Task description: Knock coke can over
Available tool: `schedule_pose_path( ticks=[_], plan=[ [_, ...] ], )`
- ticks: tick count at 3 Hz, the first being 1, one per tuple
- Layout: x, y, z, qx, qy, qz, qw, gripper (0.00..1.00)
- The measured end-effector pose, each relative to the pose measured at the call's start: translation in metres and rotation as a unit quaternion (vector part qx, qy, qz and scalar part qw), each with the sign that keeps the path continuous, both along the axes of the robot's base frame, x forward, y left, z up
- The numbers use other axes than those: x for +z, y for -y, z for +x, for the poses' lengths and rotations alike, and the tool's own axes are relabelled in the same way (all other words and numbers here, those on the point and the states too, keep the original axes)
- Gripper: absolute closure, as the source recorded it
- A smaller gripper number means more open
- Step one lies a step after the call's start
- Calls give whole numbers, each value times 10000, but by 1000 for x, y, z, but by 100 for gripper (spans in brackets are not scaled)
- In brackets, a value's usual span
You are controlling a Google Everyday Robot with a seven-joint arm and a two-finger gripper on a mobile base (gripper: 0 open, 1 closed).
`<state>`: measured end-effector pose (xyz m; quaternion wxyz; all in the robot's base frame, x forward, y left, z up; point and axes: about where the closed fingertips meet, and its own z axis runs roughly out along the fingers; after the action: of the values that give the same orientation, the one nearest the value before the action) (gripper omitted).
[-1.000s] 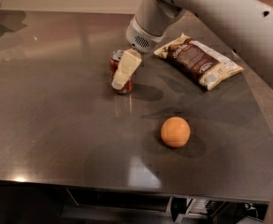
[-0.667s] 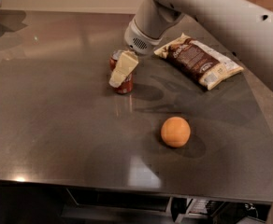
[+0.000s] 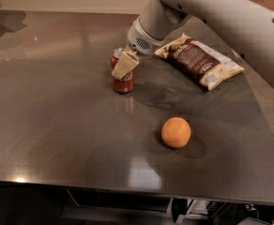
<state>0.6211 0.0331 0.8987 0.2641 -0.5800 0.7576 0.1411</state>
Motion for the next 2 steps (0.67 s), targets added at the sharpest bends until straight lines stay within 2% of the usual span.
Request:
schedule_pose_path(
  ticks=[1,2],
  plan=[
    [16,3,1,94,47,-228,9997,87],
    [29,11,0,347,51,-896,9954,100]
  ],
)
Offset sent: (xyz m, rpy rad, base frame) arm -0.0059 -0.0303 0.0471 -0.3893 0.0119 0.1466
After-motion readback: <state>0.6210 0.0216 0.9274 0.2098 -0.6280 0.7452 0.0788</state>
